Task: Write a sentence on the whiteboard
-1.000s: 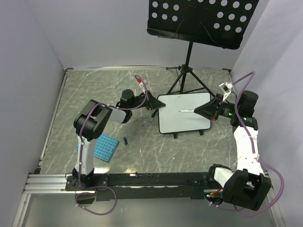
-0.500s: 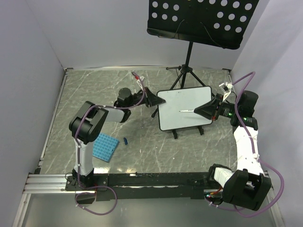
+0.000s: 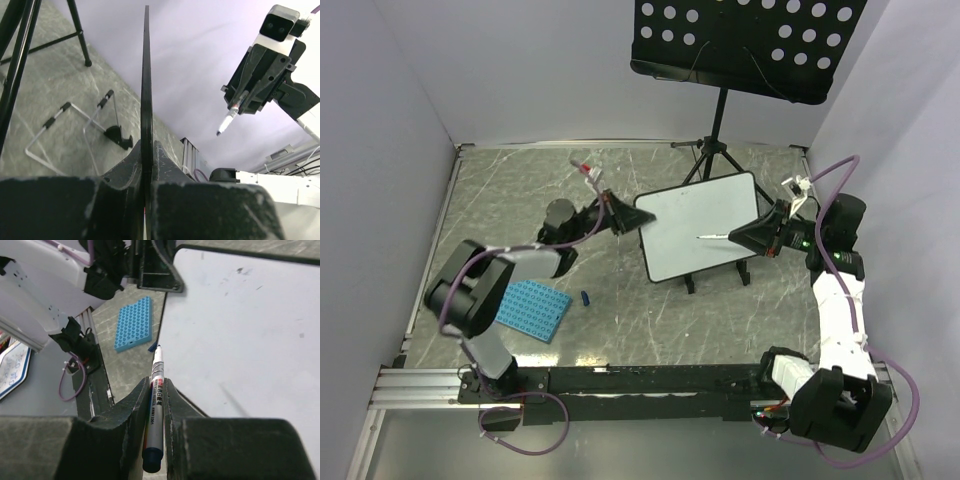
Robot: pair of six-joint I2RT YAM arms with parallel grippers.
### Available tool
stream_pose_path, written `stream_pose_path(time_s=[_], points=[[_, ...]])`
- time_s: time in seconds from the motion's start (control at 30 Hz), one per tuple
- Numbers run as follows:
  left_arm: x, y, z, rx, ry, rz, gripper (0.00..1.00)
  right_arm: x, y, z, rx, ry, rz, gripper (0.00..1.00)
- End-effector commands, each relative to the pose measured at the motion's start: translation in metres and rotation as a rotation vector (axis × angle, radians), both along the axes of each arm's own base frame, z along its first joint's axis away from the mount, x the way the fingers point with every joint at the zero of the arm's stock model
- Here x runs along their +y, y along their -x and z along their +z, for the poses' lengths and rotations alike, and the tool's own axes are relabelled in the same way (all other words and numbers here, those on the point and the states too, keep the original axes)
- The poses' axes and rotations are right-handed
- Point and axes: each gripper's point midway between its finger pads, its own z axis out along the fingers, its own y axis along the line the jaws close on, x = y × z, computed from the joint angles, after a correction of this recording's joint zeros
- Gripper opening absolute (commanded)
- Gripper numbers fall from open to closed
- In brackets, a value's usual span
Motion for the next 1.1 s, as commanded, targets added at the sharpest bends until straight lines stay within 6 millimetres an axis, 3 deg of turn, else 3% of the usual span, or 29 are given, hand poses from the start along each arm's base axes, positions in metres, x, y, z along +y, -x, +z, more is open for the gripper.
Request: stream_pose_path(time_s=[0.0, 0.03, 0.13, 0.17, 0.47, 0.63, 0.87, 1.07], points=[[0.030, 0.021, 0.060, -0.157, 0.107, 0.120, 0.01, 0.015, 0.021, 0.015, -0.107, 0.006, 0.099, 0.00], [0.036, 0.029, 0.072, -0.187, 0.119, 0.132, 0.01, 0.017, 0.023, 0.016, -0.111, 0.006, 0.107, 0.00], [0.048, 0.036, 0.067, -0.174, 0.098, 0.187, 0.01, 0.023, 0.027, 0.017, -0.130, 0.013, 0.130, 0.00], [0.054, 0.044, 0.078, -0.197, 0.114, 0.196, 0.01, 0.023, 0.028, 0.016, -0.124, 0.012, 0.133, 0.00], [0.086, 0.073, 0.067, -0.172, 0.104, 0.286, 0.01, 0.032, 0.030, 0.015, -0.166, 0.049, 0.143, 0.00], [0.094, 0.085, 0.066, -0.155, 0.134, 0.288, 0.01, 0.039, 0.032, 0.014, -0.185, 0.113, 0.134, 0.00], [0.102, 0.094, 0.060, -0.136, 0.161, 0.299, 0.01, 0.065, 0.044, 0.003, -0.225, 0.236, 0.203, 0.00], [0.104, 0.103, 0.058, -0.139, 0.174, 0.281, 0.01, 0.085, 0.056, 0.014, -0.271, 0.291, 0.277, 0.00]])
